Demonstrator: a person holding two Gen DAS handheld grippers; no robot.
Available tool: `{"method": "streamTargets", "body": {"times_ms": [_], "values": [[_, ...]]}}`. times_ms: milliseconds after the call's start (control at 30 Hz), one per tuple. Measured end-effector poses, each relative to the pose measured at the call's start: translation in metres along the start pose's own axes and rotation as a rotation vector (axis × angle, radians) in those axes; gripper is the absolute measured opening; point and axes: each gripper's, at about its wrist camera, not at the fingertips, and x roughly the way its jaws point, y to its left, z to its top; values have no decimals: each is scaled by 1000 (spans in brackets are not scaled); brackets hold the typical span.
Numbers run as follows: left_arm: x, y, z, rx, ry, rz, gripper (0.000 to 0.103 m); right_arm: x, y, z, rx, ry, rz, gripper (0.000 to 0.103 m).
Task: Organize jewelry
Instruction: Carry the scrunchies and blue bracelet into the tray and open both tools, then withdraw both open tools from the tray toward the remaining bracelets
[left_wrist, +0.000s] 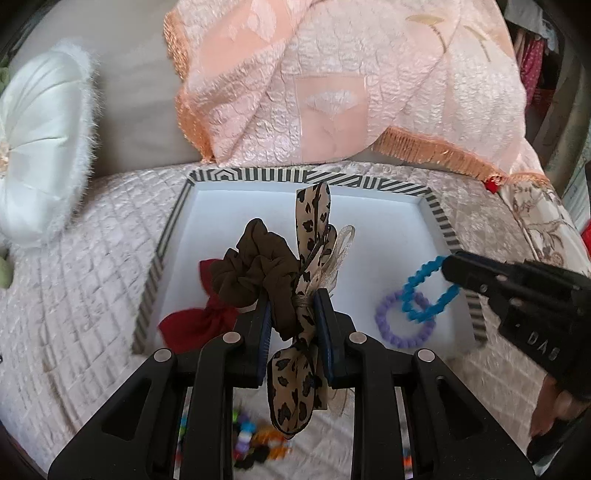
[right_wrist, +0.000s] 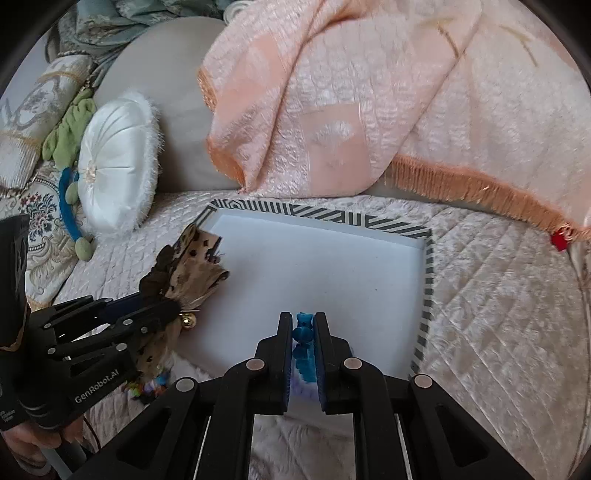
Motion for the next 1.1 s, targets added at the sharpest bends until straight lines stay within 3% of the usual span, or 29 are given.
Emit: {"method": "streamTargets", "body": {"times_ms": [133, 233, 467, 500, 567, 633, 667, 1100], "values": [[26, -2, 7, -17, 38, 19, 21, 30, -21, 3, 30, 31, -34, 10], [37, -5, 8, -18, 56, 23, 22, 47, -33, 1, 25, 59, -105, 10], [55, -8, 5, -33, 75, 21, 23, 53, -42, -9, -9, 66, -214, 10], [55, -8, 5, -36, 73, 24, 28, 52, -43, -10, -11, 70, -223, 10], [55, -7, 4, -43, 70, 29, 37, 48, -43, -12, -6, 70, -217, 16], [53, -6, 4, -48, 60, 36, 54, 42, -43, -14, 3, 49, -203, 40], [51, -5, 4, -53, 53, 37, 61, 38, -41, -15, 4, 39, -198, 42], [-21, -2, -20, -37, -26, 31, 62, -27, 1, -45, 3, -11, -131, 43]]}}
